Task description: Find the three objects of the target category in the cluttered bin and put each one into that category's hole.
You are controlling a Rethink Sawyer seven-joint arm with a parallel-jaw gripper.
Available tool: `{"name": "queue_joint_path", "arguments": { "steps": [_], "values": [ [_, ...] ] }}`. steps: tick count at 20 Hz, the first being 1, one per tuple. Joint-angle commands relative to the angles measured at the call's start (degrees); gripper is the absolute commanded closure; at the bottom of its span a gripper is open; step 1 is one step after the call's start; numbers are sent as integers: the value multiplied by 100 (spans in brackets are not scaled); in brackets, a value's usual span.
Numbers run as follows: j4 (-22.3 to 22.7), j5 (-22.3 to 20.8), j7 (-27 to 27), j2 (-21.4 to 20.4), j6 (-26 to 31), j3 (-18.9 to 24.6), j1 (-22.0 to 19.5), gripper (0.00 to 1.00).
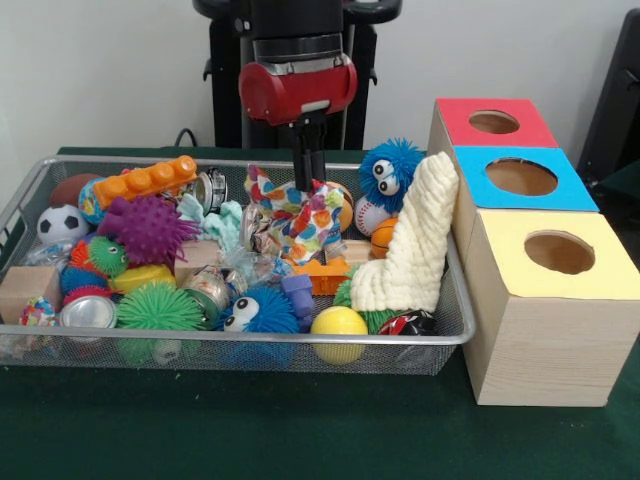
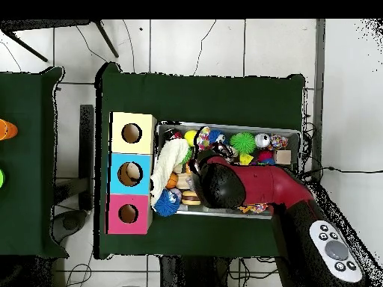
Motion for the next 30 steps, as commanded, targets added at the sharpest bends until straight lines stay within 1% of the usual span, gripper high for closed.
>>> {"name": "queue_joint_path", "arguments": {
  "steps": [1,6,11,14,17,20,25,27,29,30],
  "values": [
    [-383,-460,-515,115,684,329,-146,100],
    [-615,-939,-733,127,697,199,-128,100],
    [-683,-1299,-863,212,709,196,-256,100],
    [-753,-1566,-1015,230,709,234,-319,100],
    [-769,-1741,-1146,231,760,299,-402,100],
    [-729,-2001,-1386,251,834,347,-568,100],
    [-648,-2160,-1529,304,838,519,-895,100],
    [-610,-2239,-1602,345,807,656,-1018,100],
    [-492,-2100,-1463,398,823,803,-1204,100],
    [-433,-2030,-1393,425,832,876,-1297,0]
  ]
}}
